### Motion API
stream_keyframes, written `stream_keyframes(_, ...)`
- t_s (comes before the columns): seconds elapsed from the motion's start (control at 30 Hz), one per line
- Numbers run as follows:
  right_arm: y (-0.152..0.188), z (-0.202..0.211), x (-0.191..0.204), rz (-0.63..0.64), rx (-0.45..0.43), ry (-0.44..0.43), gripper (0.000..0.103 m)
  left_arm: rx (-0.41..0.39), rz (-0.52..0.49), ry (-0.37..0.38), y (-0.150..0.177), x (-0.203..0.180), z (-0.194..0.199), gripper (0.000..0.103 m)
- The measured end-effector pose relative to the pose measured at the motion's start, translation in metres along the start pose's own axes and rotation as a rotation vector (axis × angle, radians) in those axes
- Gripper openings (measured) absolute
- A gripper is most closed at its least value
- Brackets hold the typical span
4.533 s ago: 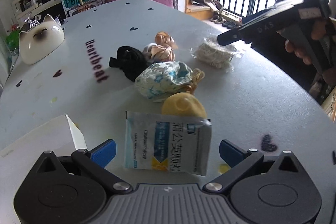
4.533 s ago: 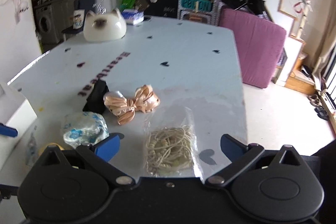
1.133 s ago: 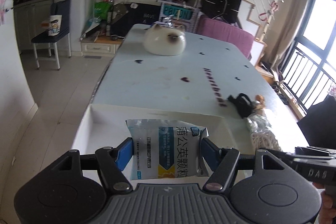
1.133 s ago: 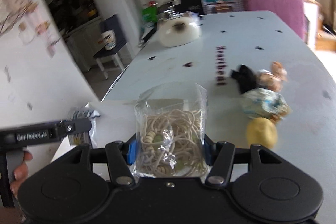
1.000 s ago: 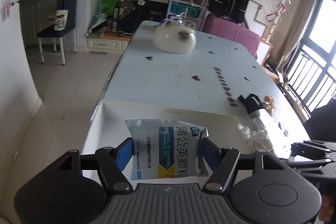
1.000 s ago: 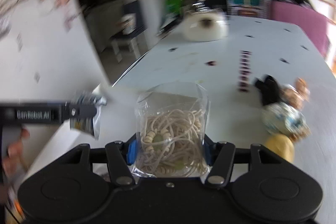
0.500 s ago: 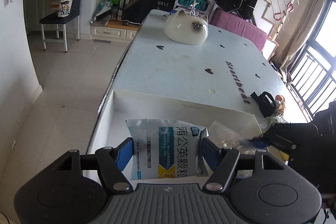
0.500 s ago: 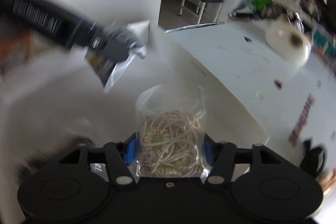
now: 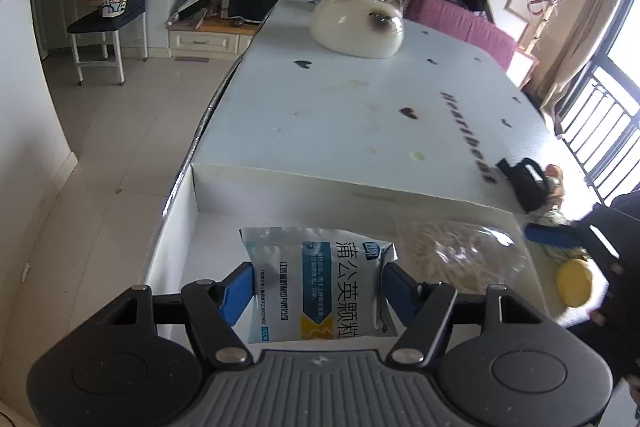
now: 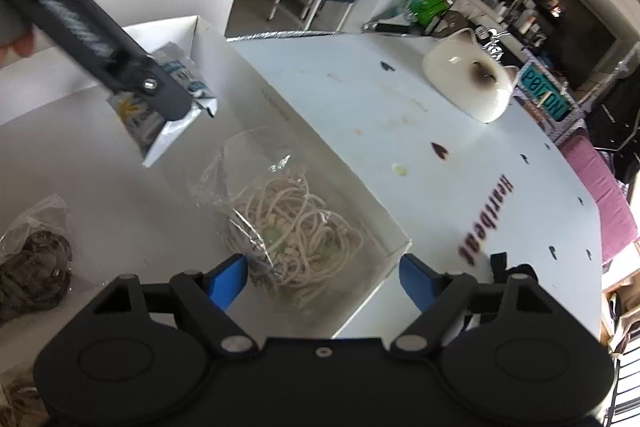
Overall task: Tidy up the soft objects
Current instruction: 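Lower the sachet and white cord bag into the box and open both tools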
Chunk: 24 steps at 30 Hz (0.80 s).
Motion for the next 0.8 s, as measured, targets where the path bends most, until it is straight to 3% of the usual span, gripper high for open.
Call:
stream_keyframes(0.27,0.007,0.025,-0.003,-0.164,-0.058,-0.033,0.082,0.022,-0.022,0.003,-0.013,-0.007,-0.025,0.071)
stream_keyframes(0.33,0.007,0.028,-0.003,-0.200,-0.064,-0.036,0.082,0.038,-0.041,-0.005,-0.013,-0.009,-0.030,0.076)
stream_keyframes(0.4,0.007,0.030,-0.004,-0.249,-0.071,-0.045,0.082,0.056,-0.061,-0.019,-0.012,-0.012,-0.033,0.089)
stream_keyframes(0.73,0.012,0.043,-0.003,-0.441,-0.103,-0.113,0.082,0.035,-0.023,-0.005,-0.010,-0.006,-0.016,0.095)
stream_keyframes(0.8,0.013,0.044,-0.003,-0.456,-0.106,-0.118,0.082,0.028,-0.015,0.018,-0.011,-0.006,-0.013,0.101)
Point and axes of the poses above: each gripper's, at about its wrist camera, not at the fingertips, and z roughly against the way its jaws point, x to its left, y to its underside, the point moved 3 cm from there along -z, roughly the way its jaws point, and after that the axes turned 7 degrees about -x, right-handed, at the moved point
